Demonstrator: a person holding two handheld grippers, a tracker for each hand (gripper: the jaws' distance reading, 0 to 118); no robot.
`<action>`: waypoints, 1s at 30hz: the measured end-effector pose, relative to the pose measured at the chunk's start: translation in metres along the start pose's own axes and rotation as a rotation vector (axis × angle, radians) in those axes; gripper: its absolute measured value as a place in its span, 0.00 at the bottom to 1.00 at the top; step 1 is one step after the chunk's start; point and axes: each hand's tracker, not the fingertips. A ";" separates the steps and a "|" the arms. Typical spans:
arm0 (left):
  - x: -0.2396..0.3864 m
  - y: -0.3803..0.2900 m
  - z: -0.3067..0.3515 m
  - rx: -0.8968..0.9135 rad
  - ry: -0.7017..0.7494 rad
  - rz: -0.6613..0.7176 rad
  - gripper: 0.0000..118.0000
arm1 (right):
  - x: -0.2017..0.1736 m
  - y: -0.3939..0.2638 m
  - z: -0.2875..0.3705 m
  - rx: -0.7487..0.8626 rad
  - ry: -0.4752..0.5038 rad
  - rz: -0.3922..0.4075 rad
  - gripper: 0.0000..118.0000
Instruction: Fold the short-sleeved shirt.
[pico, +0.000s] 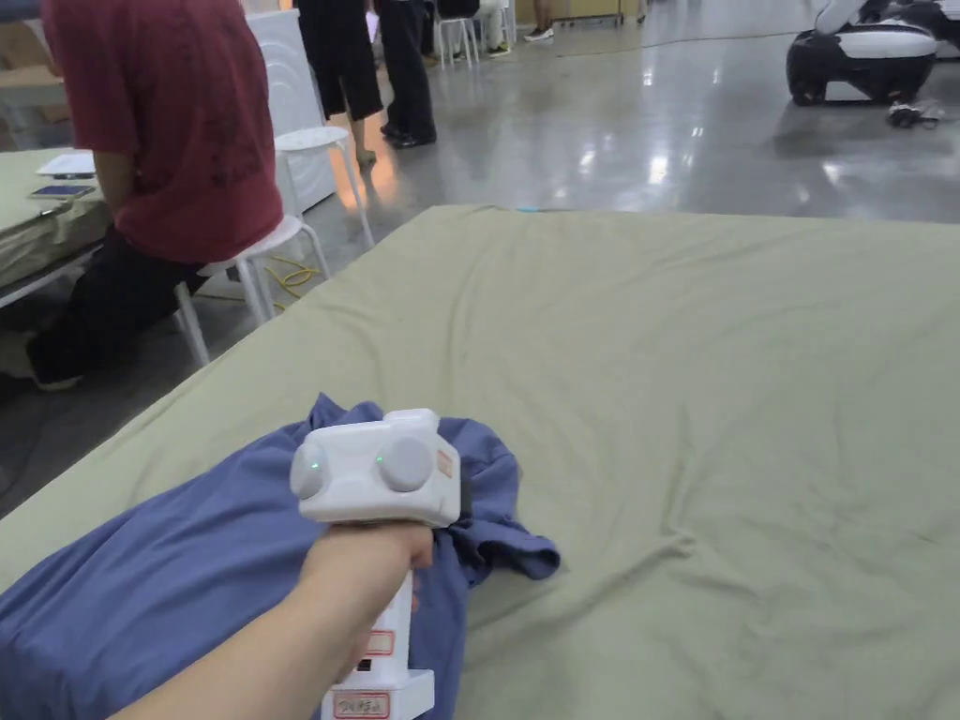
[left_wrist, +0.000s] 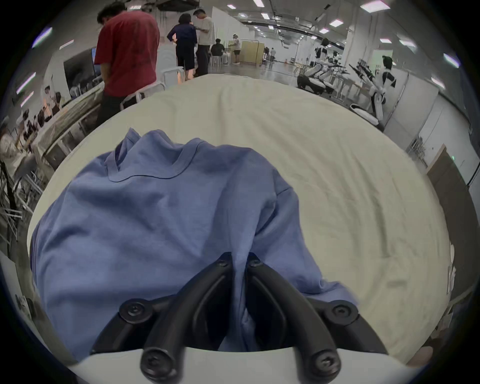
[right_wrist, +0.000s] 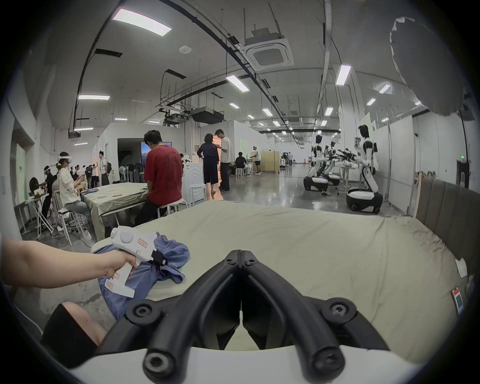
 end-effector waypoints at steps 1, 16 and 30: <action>0.003 0.004 0.008 0.035 -0.009 -0.022 0.04 | 0.003 0.001 0.005 -0.009 -0.010 0.006 0.01; 0.271 0.030 0.145 0.256 -0.403 -0.336 0.04 | 0.049 -0.002 0.132 0.009 -0.252 0.050 0.01; 0.623 -0.144 0.104 -0.070 -0.657 -0.744 0.04 | 0.047 -0.042 0.251 -0.102 -0.464 0.029 0.01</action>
